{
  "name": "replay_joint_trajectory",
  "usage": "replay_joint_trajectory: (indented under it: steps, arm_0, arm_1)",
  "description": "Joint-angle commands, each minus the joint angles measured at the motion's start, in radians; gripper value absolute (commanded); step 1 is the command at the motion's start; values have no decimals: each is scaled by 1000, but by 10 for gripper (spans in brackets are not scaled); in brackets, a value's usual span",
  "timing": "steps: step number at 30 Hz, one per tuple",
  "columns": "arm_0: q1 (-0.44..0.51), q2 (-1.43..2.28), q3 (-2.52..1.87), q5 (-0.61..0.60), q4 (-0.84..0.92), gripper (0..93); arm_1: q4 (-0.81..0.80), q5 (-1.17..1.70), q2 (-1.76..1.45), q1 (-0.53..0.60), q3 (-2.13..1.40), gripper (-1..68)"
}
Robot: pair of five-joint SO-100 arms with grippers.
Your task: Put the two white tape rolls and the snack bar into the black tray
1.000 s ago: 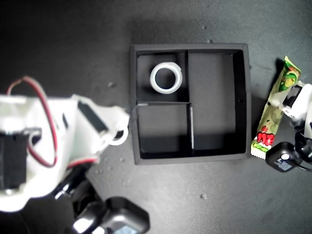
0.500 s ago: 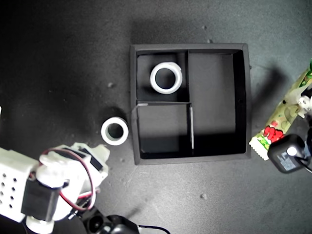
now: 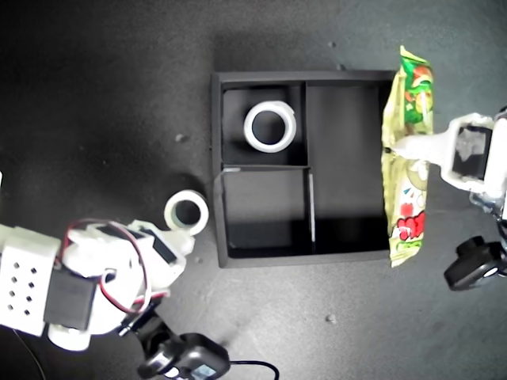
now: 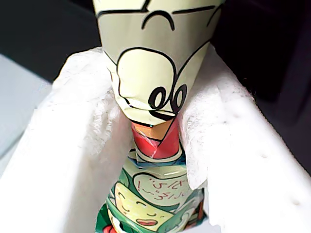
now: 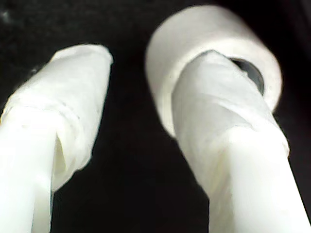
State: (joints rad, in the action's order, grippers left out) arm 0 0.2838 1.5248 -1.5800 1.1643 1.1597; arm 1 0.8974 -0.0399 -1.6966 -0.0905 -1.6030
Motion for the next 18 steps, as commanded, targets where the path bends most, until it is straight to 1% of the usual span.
replay_joint_trajectory:
  steps: [1, 7, 13, 18]
  arm_0:
    - [-8, 3, 8, -11, -15, 103]
    - [-12, -20, -9, 2, -17, 103]
    - [-28, -31, -37, -12, -43, 109]
    - [-44, -51, -38, -26, -48, 117]
  arm_1:
    - [-101, 64, -5, -12, 6, -4]
    - [-245, 112, -2, -12, -31, -4]
    - [-256, 155, 61, 20, -20, -4]
    - [-284, 146, 89, 17, -38, -4]
